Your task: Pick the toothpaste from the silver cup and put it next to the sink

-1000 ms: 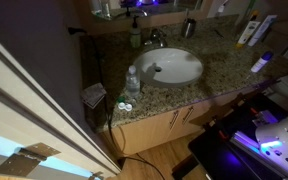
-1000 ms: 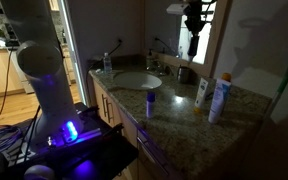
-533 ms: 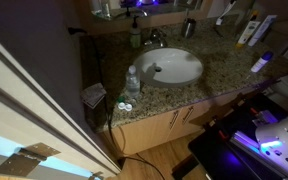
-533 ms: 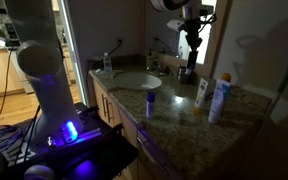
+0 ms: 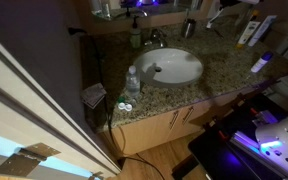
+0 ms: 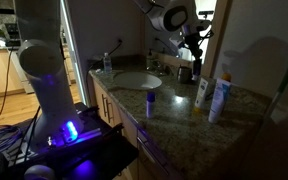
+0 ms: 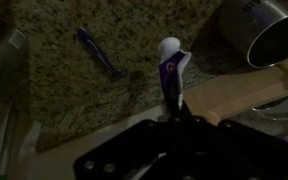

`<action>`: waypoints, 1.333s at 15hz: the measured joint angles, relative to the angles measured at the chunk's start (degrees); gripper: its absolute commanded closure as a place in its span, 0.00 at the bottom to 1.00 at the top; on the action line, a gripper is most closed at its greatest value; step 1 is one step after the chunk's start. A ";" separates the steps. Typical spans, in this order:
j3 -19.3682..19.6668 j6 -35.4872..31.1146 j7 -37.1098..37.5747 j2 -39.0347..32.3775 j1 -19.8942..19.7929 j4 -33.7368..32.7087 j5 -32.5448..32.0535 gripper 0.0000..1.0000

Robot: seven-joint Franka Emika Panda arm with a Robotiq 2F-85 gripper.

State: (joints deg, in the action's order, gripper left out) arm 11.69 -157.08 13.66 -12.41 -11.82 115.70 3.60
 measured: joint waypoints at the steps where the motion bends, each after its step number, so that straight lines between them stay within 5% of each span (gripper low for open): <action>1: 0.05 -0.80 1.50 -0.94 0.37 0.00 -0.19 0.99; 8: 0.64 -1.88 3.38 -2.92 1.15 -0.08 -0.26 1.00; 17: 2.98 -12.95 5.75 -10.17 3.48 -0.01 -0.22 1.00; 18: 3.37 -13.63 5.76 -10.47 3.85 -0.01 -0.21 0.93; 19: 3.74 -14.02 5.76 -10.62 4.22 -0.01 -0.21 0.72; 20: 3.95 -14.09 5.84 -10.67 4.45 -0.01 -0.22 0.67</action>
State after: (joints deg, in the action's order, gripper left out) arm 15.64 -171.17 19.50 -23.08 -7.37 115.69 3.38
